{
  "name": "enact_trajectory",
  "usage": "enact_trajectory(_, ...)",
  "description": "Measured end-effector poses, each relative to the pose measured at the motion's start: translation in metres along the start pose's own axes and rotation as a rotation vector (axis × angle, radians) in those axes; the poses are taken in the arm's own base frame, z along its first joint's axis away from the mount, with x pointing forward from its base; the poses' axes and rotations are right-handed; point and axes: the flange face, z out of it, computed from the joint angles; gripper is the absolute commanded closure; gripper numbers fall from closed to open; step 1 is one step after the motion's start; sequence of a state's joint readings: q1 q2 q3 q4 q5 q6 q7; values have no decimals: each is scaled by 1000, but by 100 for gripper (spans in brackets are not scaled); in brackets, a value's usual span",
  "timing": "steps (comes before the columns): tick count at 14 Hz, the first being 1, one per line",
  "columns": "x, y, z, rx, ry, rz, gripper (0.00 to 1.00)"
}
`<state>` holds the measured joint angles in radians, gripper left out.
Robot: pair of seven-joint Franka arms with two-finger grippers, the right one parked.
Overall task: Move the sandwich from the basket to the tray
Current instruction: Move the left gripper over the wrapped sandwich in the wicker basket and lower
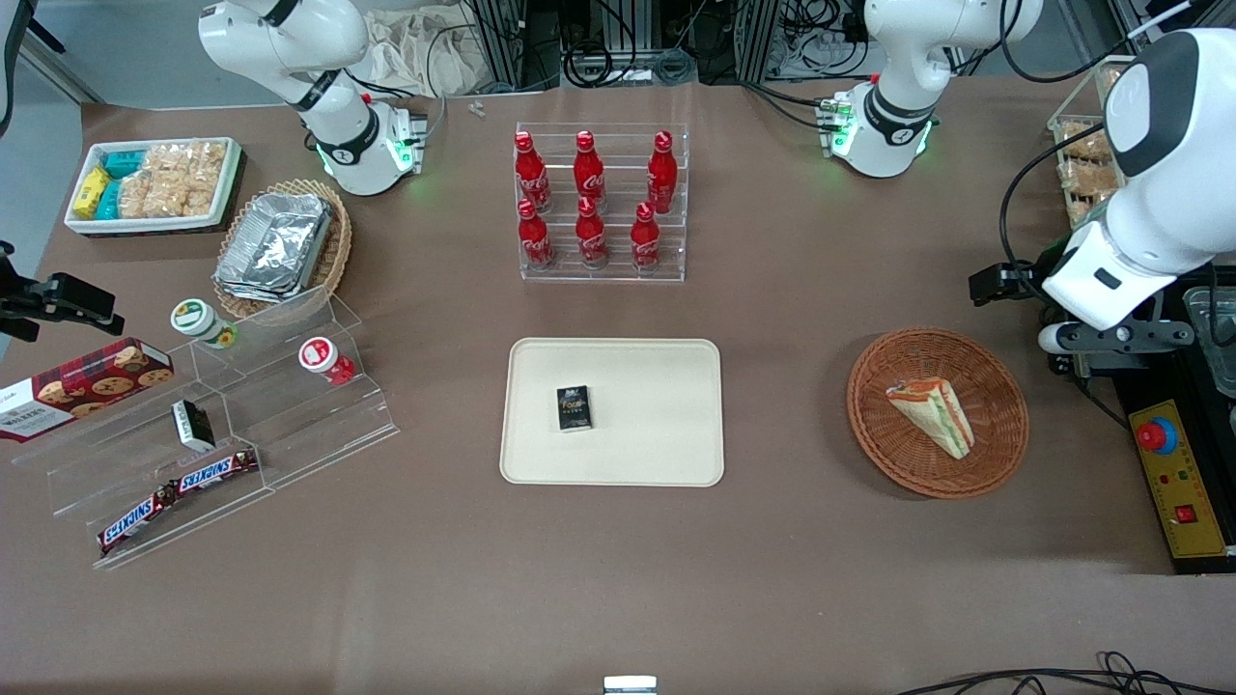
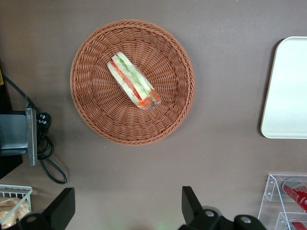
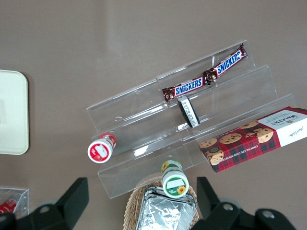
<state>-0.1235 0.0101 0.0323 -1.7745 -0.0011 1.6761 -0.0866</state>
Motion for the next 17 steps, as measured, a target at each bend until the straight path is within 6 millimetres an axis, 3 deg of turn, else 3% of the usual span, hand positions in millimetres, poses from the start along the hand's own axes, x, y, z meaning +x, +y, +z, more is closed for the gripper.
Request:
enact_trajectory(5,2,0,5,1,-6,-8,0)
enact_trajectory(9,15,-2,25,14,-2,-146,0)
enact_trajectory(14,48,-23,79,15,23,-327,0)
enact_trajectory(17,61,-20,119,13,38,-467,0)
